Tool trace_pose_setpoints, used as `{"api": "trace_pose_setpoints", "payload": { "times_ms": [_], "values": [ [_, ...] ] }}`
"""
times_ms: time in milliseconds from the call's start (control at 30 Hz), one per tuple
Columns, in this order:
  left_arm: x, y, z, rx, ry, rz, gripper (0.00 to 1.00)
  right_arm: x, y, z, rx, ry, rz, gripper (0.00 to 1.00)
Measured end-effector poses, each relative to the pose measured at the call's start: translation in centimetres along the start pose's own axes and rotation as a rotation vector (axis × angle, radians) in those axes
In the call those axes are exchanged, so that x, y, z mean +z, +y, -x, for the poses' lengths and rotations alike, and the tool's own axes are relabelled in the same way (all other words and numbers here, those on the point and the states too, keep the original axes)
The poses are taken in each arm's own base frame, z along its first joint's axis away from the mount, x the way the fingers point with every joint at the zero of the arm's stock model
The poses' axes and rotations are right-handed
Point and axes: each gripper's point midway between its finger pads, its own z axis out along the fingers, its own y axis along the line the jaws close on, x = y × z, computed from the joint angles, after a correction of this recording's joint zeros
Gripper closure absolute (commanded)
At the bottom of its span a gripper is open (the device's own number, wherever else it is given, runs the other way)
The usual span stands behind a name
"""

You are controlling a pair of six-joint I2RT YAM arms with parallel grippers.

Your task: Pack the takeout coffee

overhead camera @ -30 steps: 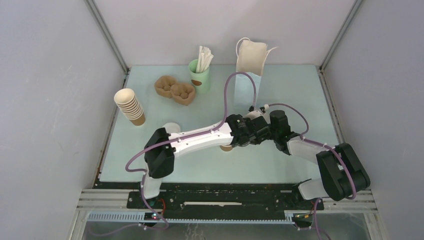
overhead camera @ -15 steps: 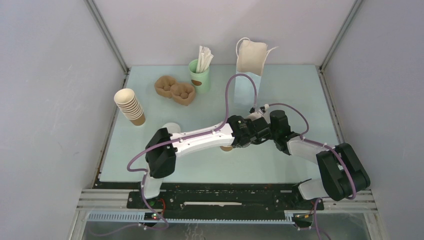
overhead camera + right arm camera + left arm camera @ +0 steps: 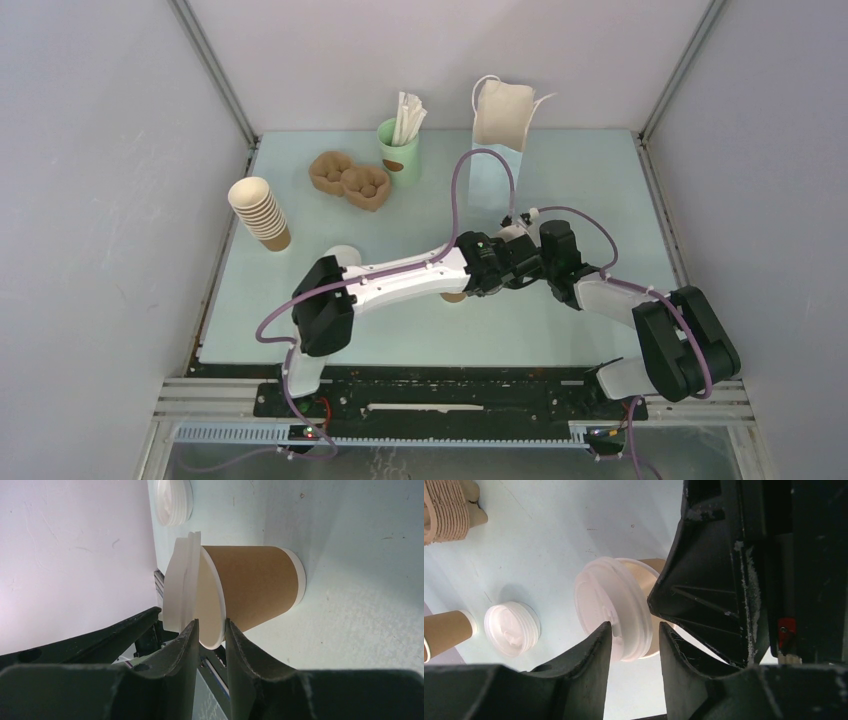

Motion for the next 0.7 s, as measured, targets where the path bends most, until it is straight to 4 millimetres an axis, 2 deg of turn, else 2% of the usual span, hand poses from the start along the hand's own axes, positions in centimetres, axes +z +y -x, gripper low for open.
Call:
{"api": "trace_pose_setpoints", "payload": {
  "times_ms": [367,600,700],
  "values": [
    [0.0,-0.4,-0.1,-0.001,0.006,-0.02,0.49,-0.2,-0.3,0.1,0.005,-0.003,-0.013,0.64],
    [0.0,-0.5,0.0,-0.004,0.005,-0.028,0.48,-1.7,0.2,1.1,-0.018,-0.056,-0.021,0.62],
    [0.0,-0.6,0.0,-0.005,0.003,-0.03,0.44,-2.3,0.3,1.4,-0.031,-0.076,-0.029,0.61]
  ]
}}
